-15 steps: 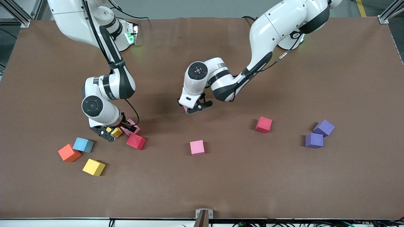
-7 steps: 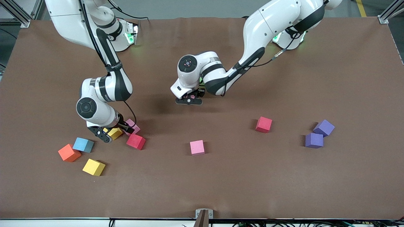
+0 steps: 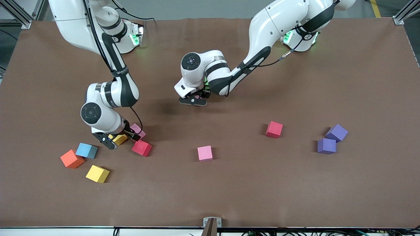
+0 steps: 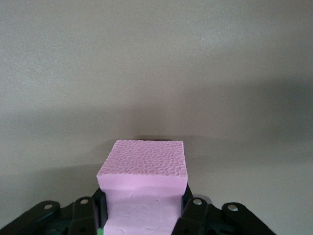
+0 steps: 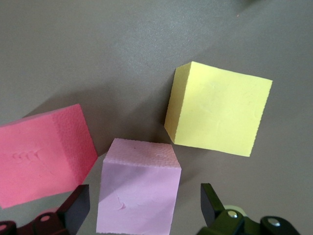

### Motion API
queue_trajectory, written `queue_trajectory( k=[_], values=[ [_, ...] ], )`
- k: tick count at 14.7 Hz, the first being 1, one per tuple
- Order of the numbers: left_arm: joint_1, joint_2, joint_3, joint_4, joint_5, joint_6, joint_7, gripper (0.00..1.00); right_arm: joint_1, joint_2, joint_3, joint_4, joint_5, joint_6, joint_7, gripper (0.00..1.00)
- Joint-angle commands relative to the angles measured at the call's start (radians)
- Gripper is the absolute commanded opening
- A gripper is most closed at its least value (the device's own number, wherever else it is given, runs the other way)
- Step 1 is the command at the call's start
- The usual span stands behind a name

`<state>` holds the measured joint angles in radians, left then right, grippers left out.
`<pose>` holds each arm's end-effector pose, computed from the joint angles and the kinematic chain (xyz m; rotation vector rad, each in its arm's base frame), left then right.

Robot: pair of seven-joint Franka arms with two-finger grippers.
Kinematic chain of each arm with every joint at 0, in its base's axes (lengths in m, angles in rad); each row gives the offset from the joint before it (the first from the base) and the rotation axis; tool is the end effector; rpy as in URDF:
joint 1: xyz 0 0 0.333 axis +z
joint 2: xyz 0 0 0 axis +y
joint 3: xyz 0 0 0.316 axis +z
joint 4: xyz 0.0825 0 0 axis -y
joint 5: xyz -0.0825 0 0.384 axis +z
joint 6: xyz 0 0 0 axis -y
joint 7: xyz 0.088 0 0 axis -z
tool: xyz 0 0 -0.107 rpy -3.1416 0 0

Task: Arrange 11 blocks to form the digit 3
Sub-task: 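Carry the pink block toward the row with the left gripper while the right grasps pink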

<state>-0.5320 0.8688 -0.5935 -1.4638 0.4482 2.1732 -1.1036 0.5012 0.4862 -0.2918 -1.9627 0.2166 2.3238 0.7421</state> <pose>0.3929 -0.5992 0.2220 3.0989 -0.1734 -0.1068 0.5906 0.1345 0.2253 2.9371 -1.0122 -0.1430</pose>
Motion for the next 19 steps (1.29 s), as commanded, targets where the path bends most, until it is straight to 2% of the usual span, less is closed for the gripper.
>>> queue_trajectory(
  k=[1, 6, 13, 19],
  values=[
    [-0.005, -0.001, 0.004, 0.0, 0.009, -0.012, -0.004, 0.2, -0.01, 0.02, 0.013, 0.013, 0.012, 0.012, 0.011, 1.0],
    [-0.011, 0.007, 0.004, 0.0, 0.007, -0.012, -0.077, 0.2, -0.007, 0.032, 0.013, 0.013, 0.012, 0.014, 0.01, 1.0],
    [-0.026, 0.021, 0.006, 0.0, 0.012, -0.012, -0.085, 0.2, -0.007, 0.051, 0.013, 0.015, 0.01, 0.023, -0.003, 0.97],
    [-0.034, 0.029, 0.006, -0.001, 0.007, -0.012, -0.087, 0.2, -0.006, 0.06, 0.014, 0.022, 0.01, 0.023, -0.003, 0.87]
  ],
)
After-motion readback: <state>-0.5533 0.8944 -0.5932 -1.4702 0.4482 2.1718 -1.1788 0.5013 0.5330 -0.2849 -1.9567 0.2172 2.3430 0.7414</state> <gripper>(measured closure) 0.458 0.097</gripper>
